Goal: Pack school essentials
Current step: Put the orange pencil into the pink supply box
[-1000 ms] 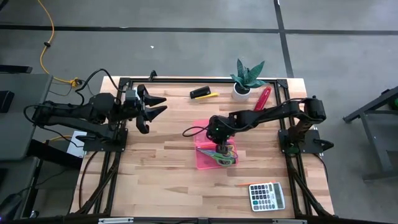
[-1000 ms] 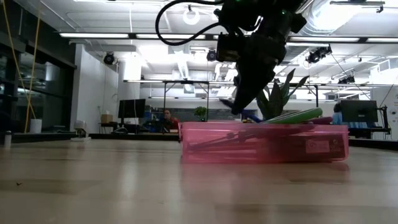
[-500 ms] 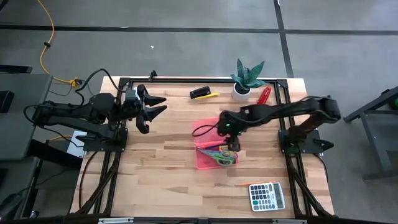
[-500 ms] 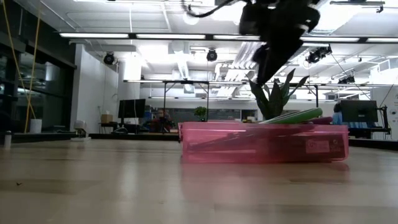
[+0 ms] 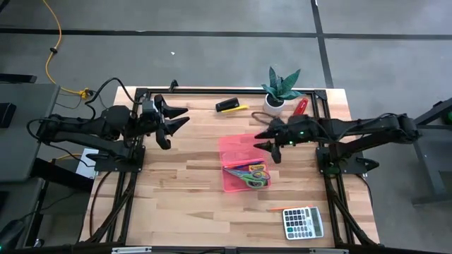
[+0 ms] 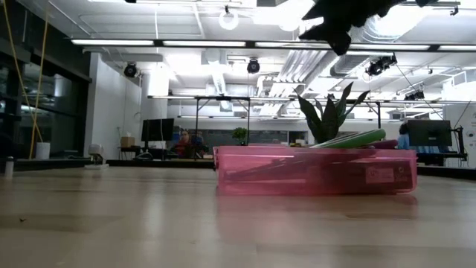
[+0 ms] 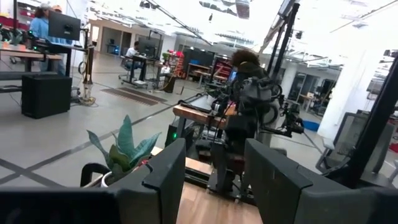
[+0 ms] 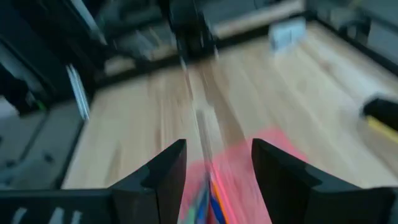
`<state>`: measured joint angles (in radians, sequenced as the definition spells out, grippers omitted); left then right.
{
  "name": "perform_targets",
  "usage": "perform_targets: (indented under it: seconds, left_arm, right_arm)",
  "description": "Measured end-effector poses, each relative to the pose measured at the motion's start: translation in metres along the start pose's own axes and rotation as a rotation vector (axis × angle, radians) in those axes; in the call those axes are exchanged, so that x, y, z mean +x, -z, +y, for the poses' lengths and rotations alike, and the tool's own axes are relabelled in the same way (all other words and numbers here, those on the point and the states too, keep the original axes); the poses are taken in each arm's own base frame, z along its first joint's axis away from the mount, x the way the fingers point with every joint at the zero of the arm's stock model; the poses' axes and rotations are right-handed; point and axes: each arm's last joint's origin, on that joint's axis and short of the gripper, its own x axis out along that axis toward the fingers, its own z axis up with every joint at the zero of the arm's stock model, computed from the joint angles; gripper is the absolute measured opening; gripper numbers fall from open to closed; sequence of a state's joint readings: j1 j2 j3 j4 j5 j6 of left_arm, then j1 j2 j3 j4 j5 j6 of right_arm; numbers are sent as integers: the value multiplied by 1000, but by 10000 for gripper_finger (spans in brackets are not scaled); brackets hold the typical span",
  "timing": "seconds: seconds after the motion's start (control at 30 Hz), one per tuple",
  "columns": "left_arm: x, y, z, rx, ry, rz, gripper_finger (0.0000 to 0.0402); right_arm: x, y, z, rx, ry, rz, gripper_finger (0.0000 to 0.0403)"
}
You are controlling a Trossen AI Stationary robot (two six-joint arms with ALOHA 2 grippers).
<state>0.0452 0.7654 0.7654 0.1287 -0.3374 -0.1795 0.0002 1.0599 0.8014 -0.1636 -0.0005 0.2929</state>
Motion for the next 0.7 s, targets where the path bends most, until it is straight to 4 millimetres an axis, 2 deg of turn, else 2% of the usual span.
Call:
perform_targets:
  seconds: [0.33, 0.7]
  left_arm:
    - [0, 0, 0, 0, 0, 0, 152]
    - [0, 0, 0, 0, 0, 0, 152]
  right_arm:
    - [-9, -24, 7, -88, -79, -349, 173]
    - [-11, -29, 8, -80, -94, -399, 173]
